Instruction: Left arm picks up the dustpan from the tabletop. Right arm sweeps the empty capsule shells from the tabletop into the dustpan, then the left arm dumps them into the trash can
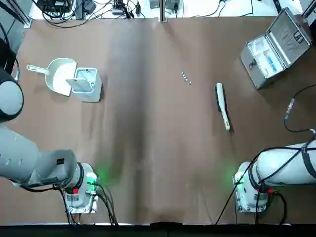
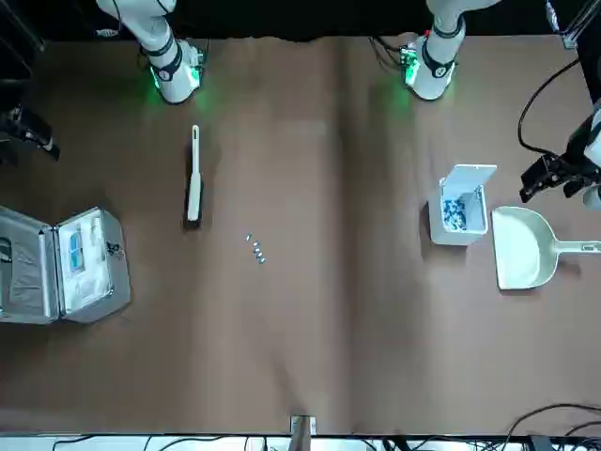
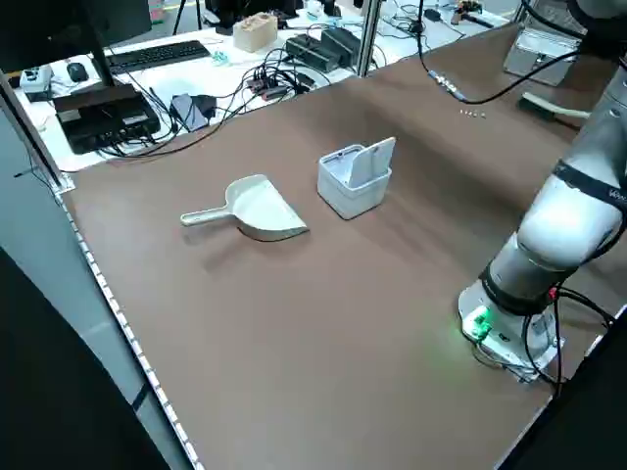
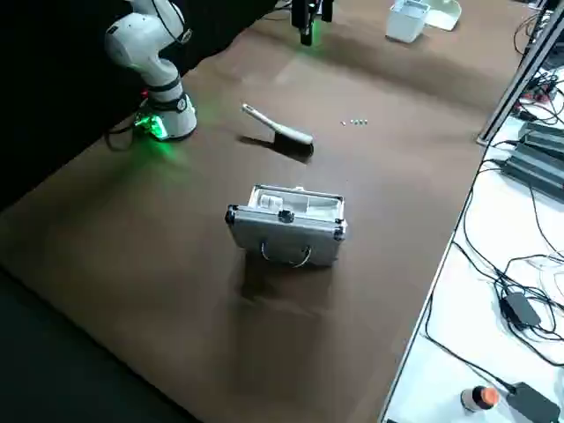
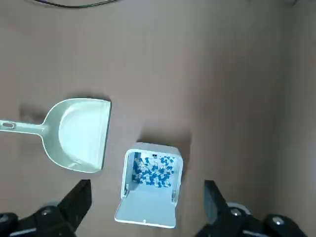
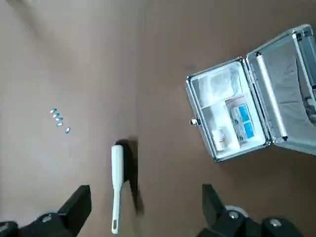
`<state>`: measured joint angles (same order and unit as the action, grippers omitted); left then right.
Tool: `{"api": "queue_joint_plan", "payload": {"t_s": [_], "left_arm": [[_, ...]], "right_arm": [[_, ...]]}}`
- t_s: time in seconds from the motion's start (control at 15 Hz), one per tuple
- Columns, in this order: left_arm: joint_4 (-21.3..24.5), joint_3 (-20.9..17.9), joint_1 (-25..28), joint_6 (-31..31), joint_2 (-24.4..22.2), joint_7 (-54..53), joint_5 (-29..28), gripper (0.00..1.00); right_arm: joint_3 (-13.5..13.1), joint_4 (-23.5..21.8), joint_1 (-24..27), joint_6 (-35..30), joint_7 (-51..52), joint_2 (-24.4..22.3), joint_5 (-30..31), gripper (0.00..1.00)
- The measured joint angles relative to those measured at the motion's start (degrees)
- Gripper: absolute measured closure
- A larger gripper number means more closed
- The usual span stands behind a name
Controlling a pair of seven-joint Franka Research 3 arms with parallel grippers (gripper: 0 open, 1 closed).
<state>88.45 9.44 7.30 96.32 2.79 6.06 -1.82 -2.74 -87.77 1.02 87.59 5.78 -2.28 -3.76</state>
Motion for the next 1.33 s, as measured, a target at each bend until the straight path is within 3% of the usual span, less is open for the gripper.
{"api": "queue_joint_plan", "payload": {"t_s": [0.6, 0.8, 0.93, 1.33], "left_arm": [[0.2, -0.1, 0.1, -0.7, 1.6, 0.5, 0.0, 0.0], [0.2, -0.3, 1.2, -4.5, 1.9, 1.6, 0.0, 0.0], [0.6, -0.5, 5.0, -8.9, 2.6, 2.3, -0.1, 0.0], [0.9, -0.9, 13.4, -3.8, 7.5, 4.8, -4.7, 0.0]], "right_arm": [[0.3, -2.9, -0.1, -0.7, 0.1, 0.0, 2.7, 0.01], [0.6, -7.6, -0.6, -0.5, 0.1, 0.0, 2.6, 0.01], [0.7, -12.9, -0.8, 1.2, 0.1, 0.0, -0.3, 0.01], [1.0, -25.1, -4.1, 11.3, -1.5, -0.1, -3.0, 0.02]]}}
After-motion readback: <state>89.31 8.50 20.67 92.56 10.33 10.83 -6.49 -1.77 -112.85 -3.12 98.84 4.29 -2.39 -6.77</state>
